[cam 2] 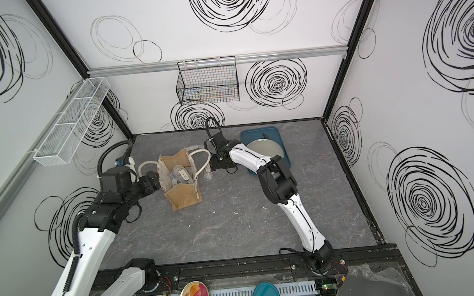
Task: Put the compass set into the canvas bag
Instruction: Pick up the compass set at the center of the board.
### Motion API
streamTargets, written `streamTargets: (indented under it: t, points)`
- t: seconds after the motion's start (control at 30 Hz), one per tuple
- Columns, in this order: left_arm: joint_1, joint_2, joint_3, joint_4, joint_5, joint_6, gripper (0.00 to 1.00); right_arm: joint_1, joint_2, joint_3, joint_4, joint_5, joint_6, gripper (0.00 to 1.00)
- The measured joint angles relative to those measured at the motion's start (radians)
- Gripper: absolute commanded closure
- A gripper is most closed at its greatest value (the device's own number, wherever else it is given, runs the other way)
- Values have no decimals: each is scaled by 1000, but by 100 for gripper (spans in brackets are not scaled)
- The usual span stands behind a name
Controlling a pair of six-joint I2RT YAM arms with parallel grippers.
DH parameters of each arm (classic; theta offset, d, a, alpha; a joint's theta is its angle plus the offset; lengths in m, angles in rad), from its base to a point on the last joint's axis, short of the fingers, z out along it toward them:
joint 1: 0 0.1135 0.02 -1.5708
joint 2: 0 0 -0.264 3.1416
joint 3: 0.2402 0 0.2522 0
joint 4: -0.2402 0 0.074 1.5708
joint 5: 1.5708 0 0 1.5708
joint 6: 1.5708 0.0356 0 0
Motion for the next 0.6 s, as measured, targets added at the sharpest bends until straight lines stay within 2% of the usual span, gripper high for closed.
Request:
streamTargets:
  t: [0.23, 0.6]
  points:
    - [0, -1, 0, 0, -4, 0, 18, 8, 41, 45, -10, 0, -32, 13]
    - [0, -15, 0, -1, -7, 0, 17, 9, 45, 58, -25, 31, -32, 21]
